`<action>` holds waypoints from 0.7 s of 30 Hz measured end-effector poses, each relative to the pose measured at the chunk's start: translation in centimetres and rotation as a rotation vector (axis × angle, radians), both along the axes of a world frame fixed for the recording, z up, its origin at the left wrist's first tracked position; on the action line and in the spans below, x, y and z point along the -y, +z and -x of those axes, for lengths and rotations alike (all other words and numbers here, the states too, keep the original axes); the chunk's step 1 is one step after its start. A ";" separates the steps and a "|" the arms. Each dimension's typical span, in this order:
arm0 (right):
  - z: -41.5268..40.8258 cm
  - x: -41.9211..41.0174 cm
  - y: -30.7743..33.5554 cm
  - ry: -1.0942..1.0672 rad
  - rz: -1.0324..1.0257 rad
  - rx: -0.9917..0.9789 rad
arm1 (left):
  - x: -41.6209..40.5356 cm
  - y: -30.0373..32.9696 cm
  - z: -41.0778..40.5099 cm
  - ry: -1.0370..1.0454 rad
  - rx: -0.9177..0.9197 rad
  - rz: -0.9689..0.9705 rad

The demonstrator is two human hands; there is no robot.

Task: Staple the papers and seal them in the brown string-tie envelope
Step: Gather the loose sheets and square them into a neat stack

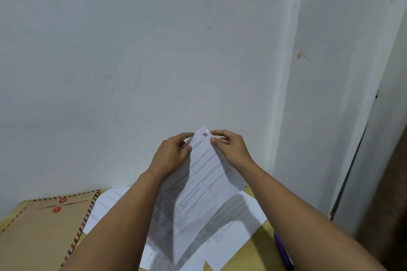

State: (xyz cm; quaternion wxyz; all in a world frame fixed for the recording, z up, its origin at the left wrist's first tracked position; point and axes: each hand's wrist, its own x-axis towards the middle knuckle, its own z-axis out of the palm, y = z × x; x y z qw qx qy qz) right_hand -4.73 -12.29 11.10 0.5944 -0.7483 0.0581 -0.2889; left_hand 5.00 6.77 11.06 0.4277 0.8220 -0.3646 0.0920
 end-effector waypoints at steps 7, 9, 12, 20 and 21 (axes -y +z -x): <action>-0.5 -0.1 -1.2 -0.111 0.107 0.065 | -0.4 -0.2 -0.3 -0.021 0.005 0.028; -0.7 -0.2 -1.4 -0.174 0.122 0.065 | -0.6 -0.3 -0.5 0.008 0.021 0.015; -0.8 -0.4 -1.7 -0.205 0.131 0.050 | -0.9 -0.2 -0.6 0.014 0.041 -0.020; -1.7 -0.1 -3.4 -0.120 0.067 -0.067 | -1.6 -1.6 -1.8 0.001 -0.023 -0.123; -1.8 0.7 -4.0 -0.144 0.101 -0.091 | -1.8 -2.6 -2.0 -0.012 -0.055 -0.146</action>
